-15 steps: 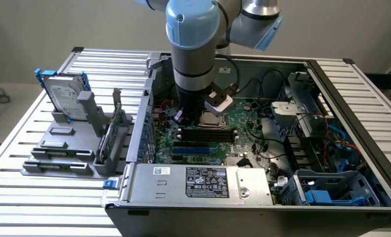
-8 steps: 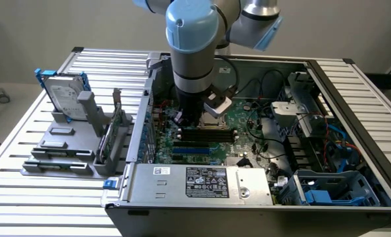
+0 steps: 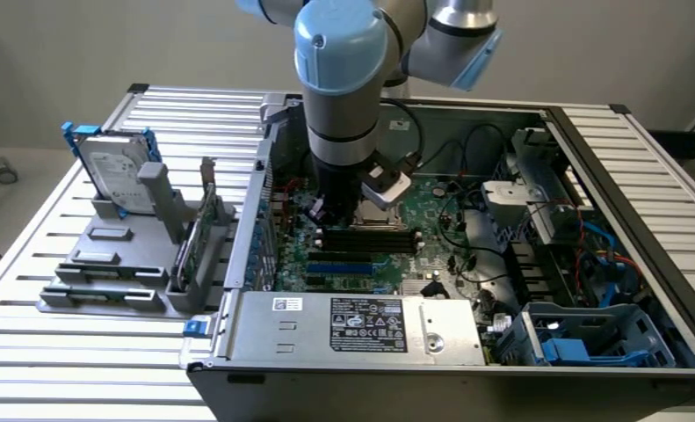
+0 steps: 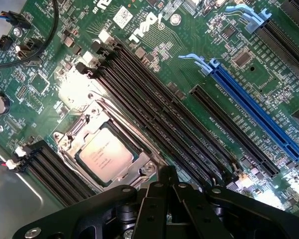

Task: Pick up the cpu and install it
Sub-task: 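Install the first cpu locking lever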

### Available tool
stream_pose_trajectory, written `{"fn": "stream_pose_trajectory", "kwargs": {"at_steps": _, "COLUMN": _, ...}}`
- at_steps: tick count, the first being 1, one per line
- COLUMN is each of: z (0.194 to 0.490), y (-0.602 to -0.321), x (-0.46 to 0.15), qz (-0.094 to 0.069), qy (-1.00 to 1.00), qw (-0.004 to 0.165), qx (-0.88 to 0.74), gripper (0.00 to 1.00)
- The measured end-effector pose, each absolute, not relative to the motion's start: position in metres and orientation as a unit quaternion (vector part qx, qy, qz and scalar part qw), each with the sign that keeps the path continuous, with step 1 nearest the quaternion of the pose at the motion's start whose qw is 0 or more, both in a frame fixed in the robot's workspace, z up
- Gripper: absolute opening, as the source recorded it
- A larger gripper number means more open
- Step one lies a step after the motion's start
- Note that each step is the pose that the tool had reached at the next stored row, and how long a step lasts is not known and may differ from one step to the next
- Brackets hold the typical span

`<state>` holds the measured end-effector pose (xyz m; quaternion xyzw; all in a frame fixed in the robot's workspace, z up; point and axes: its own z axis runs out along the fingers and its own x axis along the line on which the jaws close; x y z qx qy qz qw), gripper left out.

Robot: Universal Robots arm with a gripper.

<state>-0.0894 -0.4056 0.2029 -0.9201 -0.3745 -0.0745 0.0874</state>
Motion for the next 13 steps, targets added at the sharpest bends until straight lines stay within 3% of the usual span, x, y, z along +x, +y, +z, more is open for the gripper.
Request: {"fn": "stream_pose_trajectory", "kwargs": {"at_steps": 13, "z": 0.222, "y": -0.408, "x": -0.088, "qz": -0.071, "qy": -0.375, "qw": 0.079, "qx": -0.921, "gripper": 0.11}}
